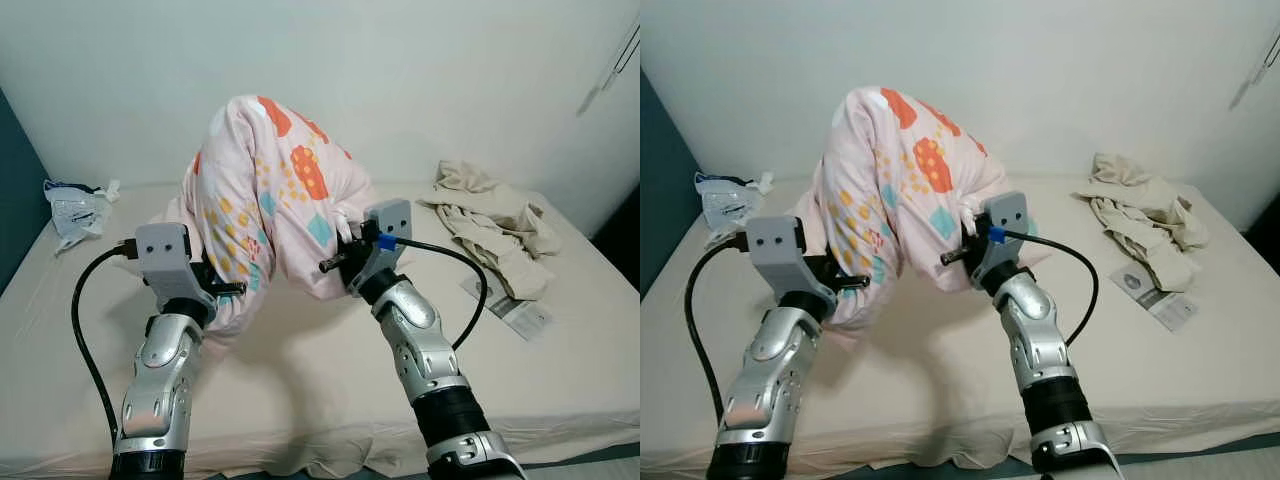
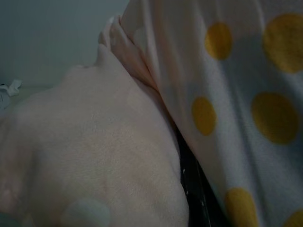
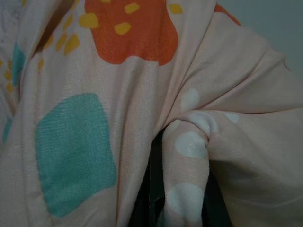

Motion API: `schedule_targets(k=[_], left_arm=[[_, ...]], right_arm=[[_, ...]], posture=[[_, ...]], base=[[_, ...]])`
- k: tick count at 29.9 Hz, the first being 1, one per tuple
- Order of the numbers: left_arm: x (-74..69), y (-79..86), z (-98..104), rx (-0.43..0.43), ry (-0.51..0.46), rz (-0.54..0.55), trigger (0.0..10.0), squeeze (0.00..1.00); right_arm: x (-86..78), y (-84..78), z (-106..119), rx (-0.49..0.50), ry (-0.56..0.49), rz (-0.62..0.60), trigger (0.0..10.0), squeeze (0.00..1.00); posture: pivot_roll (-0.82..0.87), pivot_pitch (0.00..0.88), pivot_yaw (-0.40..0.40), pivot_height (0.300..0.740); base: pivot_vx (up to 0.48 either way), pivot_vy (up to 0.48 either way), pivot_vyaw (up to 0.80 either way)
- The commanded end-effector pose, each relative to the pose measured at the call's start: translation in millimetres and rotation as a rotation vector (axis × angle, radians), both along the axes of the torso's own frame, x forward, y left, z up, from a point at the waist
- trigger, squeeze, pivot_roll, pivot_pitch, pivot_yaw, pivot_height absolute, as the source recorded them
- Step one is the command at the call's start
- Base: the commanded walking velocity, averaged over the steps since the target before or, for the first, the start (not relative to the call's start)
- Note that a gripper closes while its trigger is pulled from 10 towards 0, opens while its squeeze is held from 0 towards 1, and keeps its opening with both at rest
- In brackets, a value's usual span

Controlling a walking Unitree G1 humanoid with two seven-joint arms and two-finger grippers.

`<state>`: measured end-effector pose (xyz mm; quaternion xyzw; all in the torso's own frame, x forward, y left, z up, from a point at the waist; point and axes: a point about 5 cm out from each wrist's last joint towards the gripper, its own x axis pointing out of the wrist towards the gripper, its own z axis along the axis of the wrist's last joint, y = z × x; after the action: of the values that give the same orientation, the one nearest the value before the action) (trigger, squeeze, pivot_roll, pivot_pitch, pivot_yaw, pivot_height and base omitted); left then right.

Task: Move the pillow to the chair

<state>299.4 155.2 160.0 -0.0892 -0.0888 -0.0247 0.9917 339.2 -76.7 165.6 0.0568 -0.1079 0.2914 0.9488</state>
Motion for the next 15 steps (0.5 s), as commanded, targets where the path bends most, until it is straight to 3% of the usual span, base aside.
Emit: schedule_targets(k=[1, 15], left_arm=[[-1.7, -14.3, 18.7, 0.012, -0.099, -0.074, 10.0, 0.00], [-1.4, -14.7, 18.3, 0.013, -0.100, -0.077, 10.0, 0.00]], right_arm=[[-6.9, 22.5, 0.6, -0.027, -0.010, 0.123, 10.0, 0.00], [-6.3, 22.5, 0.7, -0.028, -0.001, 0.128, 10.0, 0.00]], posture=[[0.07, 0.070, -0.062, 0.740], [0.07, 0.063, -0.061, 0.740]], base=[[0.000, 0.000, -0.49], [0.000, 0.000, -0.80]])
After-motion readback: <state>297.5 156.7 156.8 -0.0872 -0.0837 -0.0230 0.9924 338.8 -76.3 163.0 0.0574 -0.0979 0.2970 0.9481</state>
